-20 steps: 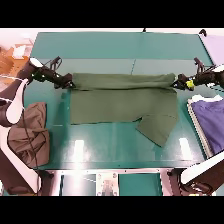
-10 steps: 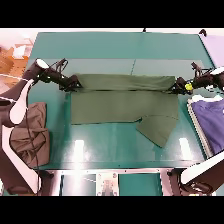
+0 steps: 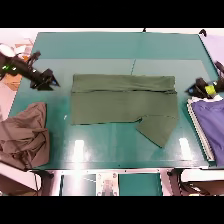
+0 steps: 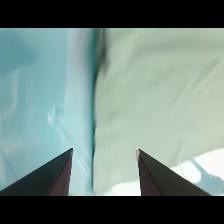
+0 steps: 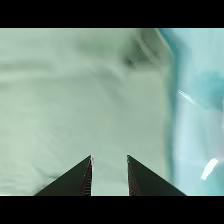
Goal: Fold the shirts.
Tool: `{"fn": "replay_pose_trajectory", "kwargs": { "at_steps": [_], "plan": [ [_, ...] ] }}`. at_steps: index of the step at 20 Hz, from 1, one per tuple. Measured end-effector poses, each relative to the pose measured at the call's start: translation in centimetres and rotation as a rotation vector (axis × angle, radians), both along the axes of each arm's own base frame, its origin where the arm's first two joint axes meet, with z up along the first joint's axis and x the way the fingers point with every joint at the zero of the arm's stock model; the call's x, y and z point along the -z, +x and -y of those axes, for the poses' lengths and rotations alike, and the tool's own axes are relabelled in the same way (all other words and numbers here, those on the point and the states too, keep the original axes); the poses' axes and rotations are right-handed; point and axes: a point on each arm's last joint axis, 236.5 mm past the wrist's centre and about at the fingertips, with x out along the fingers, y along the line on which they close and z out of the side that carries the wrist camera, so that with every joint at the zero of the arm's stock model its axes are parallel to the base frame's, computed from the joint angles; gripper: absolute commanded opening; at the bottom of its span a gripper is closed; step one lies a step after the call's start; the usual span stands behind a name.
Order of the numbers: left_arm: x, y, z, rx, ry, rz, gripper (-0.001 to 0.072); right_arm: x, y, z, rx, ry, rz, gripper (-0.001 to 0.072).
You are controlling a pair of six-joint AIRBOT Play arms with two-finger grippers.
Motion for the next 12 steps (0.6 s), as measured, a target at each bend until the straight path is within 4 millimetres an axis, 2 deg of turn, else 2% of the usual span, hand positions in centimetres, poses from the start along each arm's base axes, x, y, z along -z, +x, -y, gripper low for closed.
{"fn": "replay_pose_trajectory", "kwargs": {
  "at_steps": [2,4,6,8,11,12],
  "plan": [
    [1.0,-3.9,0.3,-0.039,0.002,-0.025,0.0473,0.8,-4.1,0.4,0.096,0.003,-0.015,0.0270],
    [2.4,-7.9,0.9,-0.088,0.000,-0.026,0.0474,2.5,-8.0,0.7,0.197,0.008,-0.039,0.0270],
    [3.9,-11.3,1.9,-0.143,-0.014,-0.013,0.0474,4.4,-11.1,0.1,0.266,0.032,-0.069,0.0269],
    [5.9,-14.1,3.2,-0.209,-0.046,-0.002,0.0473,5.9,-12.8,-0.5,0.320,0.055,-0.083,0.0269],
    [8.1,-16.0,6.4,-0.278,-0.119,0.034,0.0473,6.9,-13.6,-1.9,0.360,0.112,-0.079,0.0271],
    [8.7,-15.7,7.1,-0.310,-0.124,0.070,0.0473,7.0,-13.6,-2.2,0.370,0.124,-0.071,0.0272]
  ]
}}
